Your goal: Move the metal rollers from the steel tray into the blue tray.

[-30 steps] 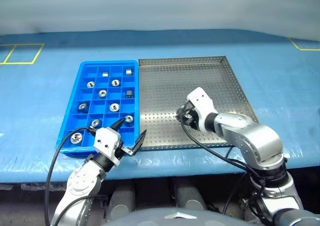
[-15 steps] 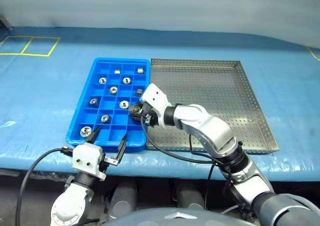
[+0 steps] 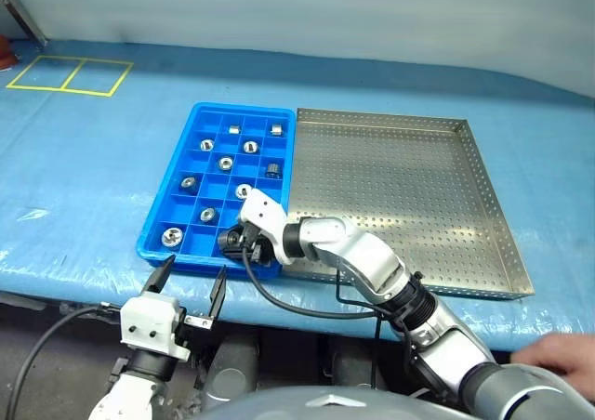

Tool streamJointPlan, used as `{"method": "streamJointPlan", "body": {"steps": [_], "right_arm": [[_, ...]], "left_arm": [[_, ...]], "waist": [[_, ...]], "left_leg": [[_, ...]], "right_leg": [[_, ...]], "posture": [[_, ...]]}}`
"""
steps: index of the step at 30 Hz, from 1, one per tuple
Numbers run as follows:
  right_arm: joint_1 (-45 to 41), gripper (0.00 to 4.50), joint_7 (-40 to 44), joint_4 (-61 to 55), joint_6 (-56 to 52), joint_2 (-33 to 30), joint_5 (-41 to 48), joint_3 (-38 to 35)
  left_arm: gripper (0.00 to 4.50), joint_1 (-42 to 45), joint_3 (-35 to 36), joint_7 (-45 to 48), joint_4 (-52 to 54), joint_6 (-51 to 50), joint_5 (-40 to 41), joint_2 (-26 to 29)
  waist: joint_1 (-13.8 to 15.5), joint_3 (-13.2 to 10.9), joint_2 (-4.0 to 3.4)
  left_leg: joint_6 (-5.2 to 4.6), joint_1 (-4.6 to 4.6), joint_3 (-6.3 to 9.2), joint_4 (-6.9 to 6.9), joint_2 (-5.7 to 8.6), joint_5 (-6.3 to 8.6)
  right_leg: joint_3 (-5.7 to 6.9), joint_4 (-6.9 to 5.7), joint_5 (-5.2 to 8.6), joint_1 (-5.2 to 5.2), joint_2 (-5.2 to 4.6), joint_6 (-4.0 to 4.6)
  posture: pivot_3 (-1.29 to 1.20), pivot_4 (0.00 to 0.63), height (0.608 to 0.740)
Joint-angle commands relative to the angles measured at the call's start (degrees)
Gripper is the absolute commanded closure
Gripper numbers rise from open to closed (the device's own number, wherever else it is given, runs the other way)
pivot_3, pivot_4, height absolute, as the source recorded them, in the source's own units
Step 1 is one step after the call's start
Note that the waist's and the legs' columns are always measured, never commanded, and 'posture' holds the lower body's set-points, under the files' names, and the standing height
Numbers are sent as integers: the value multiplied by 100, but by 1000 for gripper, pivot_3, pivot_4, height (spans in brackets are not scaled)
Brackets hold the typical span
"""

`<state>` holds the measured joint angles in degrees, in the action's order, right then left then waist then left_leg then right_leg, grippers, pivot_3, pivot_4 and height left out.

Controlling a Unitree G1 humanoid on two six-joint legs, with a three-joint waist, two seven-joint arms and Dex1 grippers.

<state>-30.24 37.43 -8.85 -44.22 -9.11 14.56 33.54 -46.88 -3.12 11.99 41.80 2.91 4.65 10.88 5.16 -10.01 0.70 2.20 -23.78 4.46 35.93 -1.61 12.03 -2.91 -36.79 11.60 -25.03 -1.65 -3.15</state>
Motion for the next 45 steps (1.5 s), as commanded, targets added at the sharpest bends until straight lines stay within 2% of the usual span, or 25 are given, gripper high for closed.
{"method": "streamJointPlan", "body": {"steps": [1,7,45], "right_arm": [[-20,2059,161,-97,45,9,5,36],[3,193,100,-79,-45,3,-125,11],[91,193,48,-106,-135,30,-308,-59]], "left_arm": [[0,-52,-63,-11,307,133,-32,-9],[0,-13,-87,43,292,115,6,28],[0,271,-128,305,212,-49,160,266]], "waist": [[20,0,0],[39,0,0],[50,1,0]], "left_leg": [[0,-1,0,0,0,0],[1,-1,-1,-1,0,0],[1,1,-2,4,-1,0]], "right_leg": [[0,0,0,-1,0,0],[0,-1,0,-4,0,0],[1,-2,0,-5,0,0]], "posture": [[380,150,740],[370,150,740],[341,150,740]]}}
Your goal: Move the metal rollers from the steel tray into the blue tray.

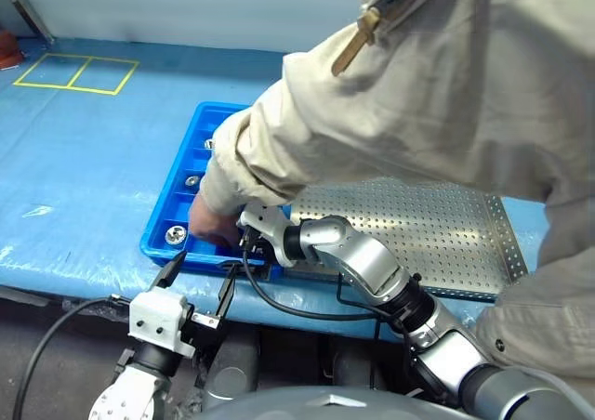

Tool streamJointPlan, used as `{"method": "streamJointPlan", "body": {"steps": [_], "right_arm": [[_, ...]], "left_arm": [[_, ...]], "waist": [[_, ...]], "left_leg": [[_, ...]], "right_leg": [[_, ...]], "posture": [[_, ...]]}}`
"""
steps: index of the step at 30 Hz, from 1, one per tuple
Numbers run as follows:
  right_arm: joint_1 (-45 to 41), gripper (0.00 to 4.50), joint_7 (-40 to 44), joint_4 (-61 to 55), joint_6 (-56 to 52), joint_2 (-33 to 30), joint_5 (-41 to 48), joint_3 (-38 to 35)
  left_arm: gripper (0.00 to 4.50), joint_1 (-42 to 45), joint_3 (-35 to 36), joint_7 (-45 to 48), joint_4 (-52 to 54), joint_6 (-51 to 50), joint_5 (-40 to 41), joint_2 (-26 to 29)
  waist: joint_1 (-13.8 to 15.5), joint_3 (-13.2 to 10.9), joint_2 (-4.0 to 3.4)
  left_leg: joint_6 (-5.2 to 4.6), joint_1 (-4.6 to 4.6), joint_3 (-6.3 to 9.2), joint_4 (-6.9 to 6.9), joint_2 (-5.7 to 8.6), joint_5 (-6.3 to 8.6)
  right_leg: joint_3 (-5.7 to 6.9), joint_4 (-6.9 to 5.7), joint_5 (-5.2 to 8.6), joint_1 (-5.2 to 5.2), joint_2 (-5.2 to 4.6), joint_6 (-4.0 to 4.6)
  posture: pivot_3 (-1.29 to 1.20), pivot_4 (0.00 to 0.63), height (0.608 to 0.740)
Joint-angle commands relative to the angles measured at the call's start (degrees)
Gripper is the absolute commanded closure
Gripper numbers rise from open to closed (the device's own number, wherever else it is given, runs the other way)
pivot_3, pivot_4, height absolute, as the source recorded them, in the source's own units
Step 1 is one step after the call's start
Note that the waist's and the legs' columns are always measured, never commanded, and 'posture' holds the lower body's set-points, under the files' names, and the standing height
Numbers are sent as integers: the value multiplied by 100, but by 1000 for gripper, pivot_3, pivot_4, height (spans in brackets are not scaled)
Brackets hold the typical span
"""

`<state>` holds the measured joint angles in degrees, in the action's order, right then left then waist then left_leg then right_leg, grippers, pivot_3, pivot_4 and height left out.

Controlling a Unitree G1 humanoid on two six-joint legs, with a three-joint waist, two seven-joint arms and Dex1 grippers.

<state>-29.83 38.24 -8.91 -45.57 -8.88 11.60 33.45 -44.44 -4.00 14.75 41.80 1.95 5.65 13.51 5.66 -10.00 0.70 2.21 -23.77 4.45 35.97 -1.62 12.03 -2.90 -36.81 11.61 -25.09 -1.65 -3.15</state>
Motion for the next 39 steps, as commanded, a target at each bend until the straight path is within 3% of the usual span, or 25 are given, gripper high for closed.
{"method": "streamJointPlan", "body": {"steps": [1,39], "right_arm": [[51,193,-30,-102,-2,8,-12,-50],[152,193,-42,-269,-132,-35,6,-32]], "left_arm": [[0,30,-41,33,212,44,63,6],[0,-11,-144,127,191,48,148,83]], "waist": [[1,0,0],[7,1,2]], "left_leg": [[0,0,0,1,0,0],[0,0,-1,1,1,0]], "right_leg": [[0,0,0,-2,0,0],[0,2,0,-6,-2,0]], "posture": [[341,150,740],[331,150,740]]}}
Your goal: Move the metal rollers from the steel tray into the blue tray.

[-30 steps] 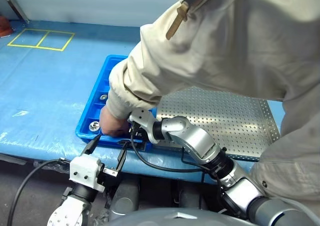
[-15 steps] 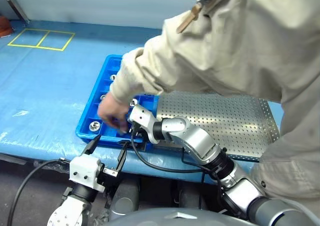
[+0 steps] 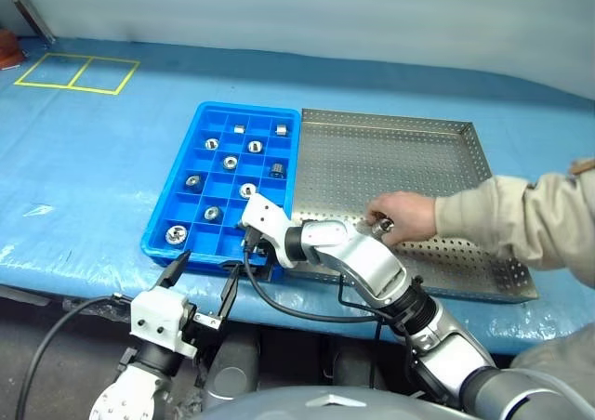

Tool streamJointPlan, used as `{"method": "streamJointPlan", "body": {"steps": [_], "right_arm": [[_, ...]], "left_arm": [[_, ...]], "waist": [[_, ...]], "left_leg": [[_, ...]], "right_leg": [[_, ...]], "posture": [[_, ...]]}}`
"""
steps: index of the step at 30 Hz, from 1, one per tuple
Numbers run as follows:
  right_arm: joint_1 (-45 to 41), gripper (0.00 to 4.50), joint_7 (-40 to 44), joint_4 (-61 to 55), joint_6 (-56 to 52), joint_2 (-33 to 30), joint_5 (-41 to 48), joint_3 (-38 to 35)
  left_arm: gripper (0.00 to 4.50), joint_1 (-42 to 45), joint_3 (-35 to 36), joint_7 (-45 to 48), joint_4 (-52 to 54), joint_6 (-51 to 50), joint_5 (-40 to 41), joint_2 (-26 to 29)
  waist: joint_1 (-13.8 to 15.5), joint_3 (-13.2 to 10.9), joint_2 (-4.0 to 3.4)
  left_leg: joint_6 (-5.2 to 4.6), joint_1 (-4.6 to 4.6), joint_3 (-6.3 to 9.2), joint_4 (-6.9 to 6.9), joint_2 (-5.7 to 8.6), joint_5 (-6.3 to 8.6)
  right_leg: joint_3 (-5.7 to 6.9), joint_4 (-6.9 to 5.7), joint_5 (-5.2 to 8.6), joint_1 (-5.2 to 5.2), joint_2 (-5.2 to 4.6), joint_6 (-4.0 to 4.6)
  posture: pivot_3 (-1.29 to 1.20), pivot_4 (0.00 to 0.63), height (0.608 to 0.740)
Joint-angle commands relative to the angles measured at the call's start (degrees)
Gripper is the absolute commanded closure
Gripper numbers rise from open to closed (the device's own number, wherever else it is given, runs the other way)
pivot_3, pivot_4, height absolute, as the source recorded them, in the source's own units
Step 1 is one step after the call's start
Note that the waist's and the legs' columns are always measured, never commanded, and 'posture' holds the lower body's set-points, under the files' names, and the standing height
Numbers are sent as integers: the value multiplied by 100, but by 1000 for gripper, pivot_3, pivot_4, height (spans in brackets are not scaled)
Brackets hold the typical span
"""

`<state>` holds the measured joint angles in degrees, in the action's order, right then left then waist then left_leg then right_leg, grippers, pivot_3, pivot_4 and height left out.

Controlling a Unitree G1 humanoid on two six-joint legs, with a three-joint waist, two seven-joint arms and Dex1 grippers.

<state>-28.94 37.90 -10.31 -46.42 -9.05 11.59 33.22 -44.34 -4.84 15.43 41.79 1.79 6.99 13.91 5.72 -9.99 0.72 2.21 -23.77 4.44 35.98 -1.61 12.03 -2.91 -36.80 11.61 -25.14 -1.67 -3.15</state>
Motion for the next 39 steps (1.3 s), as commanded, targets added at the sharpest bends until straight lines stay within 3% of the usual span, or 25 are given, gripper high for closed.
{"method": "streamJointPlan", "body": {"steps": [1,16,24,32,39], "right_arm": [[68,193,-12,-143,-55,-15,10,-6],[32,193,32,-582,-303,-41,317,-299],[5,193,-274,-974,-482,250,832,-1254],[114,193,-1608,-1057,-597,449,660,-2494],[495,193,-2492,-1145,-710,201,174,-2827]], "left_arm": [[0,-19,-54,64,196,58,21,51],[0,63,-18,154,239,-47,121,168],[0,216,82,298,275,-159,325,333],[0,835,208,546,209,-485,638,519],[0,1462,303,759,40,-739,865,647]], "waist": [[0,0,0],[-31,0,0],[-94,-1,-1],[-243,-1,-1],[-528,2,-3]], "left_leg": [[0,0,0,0,0,0],[0,-2,-2,-2,-1,0],[0,-3,-5,-3,-2,0],[0,-3,-6,-1,-3,0],[0,-1,-8,-5,-2,-1]], "right_leg": [[0,0,0,-1,0,0],[0,-1,0,5,0,0],[-1,-3,0,4,2,0],[-2,-6,0,5,2,0],[-7,-8,-2,9,3,0]], "posture": [[329,150,740],[297,150,740],[248,150,740],[147,150,740],[42,150,740]]}}
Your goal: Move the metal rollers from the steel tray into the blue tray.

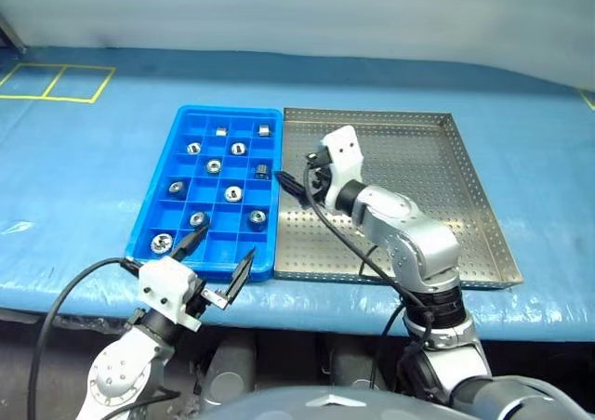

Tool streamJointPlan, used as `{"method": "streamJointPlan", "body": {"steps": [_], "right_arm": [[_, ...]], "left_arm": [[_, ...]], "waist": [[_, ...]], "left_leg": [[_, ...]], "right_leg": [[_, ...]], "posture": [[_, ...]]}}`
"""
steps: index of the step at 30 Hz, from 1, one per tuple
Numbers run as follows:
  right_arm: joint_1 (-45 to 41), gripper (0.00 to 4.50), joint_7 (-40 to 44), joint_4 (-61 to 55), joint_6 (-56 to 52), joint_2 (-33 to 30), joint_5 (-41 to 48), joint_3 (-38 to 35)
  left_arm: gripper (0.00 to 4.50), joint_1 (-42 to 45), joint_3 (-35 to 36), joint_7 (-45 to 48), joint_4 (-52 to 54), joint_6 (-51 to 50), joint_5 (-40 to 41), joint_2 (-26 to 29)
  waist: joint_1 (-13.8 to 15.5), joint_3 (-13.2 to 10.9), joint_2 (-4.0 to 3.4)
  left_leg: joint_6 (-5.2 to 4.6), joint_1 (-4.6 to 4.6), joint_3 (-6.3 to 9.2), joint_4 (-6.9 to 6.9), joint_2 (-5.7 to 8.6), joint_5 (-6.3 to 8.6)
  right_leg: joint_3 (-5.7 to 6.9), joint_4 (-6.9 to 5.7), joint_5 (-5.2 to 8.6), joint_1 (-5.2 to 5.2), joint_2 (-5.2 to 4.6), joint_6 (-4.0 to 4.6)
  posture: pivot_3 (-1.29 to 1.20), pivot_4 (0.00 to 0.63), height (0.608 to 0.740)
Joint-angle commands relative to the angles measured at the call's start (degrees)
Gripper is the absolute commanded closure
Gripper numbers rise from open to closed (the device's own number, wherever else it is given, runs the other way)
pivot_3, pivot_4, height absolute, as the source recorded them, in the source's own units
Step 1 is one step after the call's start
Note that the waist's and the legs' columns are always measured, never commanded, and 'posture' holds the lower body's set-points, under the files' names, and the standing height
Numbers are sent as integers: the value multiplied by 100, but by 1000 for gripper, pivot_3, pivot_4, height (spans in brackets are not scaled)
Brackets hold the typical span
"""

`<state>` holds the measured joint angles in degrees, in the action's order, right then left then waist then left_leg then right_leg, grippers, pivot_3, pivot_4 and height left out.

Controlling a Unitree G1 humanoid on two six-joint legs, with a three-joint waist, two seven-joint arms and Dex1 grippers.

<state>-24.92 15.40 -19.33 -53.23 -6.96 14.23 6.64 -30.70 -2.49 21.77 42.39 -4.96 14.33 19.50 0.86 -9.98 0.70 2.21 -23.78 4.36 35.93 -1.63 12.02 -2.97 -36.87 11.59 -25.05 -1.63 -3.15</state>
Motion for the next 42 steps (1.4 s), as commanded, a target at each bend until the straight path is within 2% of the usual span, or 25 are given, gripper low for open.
{"method": "streamJointPlan", "body": {"steps": [1,12,23,26,32,42], "right_arm": [[164,193,-330,-265,-37,-42,-148,-190],[992,193,-683,-483,-94,-257,-329,-316],[1495,193,-633,-312,-191,-246,-230,-332],[1496,793,-648,-178,-180,-219,-264,-276],[1324,2699,-547,52,-78,-228,-287,-108],[307,2756,45,213,164,-160,-132,317]], "left_arm": [[0,154,71,161,-45,-87,156,111],[0,810,-69,528,-325,-392,279,296],[0,1080,-340,730,-416,-606,235,369],[0,1088,-379,693,-422,-625,213,343],[0,942,-405,537,-376,-603,111,274],[0,482,-134,-188,-140,-277,-307,-98]], "waist": [[-99,0,-1],[-463,2,-3],[-562,2,-3],[-559,2,-3],[-546,3,-1],[-379,2,-1]], "left_leg": [[0,2,0,-1,0,0],[-1,34,1,9,-1,0],[-2,38,-3,9,0,0],[-2,41,-4,9,0,0],[-2,42,-4,8,0,0],[-2,46,-2,8,-1,0]], "right_leg": [[-1,-1,0,1,2,0],[-8,-4,0,37,6,-1],[-17,-7,-1,37,10,-3],[-18,-7,-1,39,11,-3],[-19,-7,-1,40,11,-3],[-18,-7,-1,43,12,-3]], "posture": [[36,150,740],[-46,150,740],[-52,150,740],[-35,150,740],[9,150,740],[136,150,740]]}}
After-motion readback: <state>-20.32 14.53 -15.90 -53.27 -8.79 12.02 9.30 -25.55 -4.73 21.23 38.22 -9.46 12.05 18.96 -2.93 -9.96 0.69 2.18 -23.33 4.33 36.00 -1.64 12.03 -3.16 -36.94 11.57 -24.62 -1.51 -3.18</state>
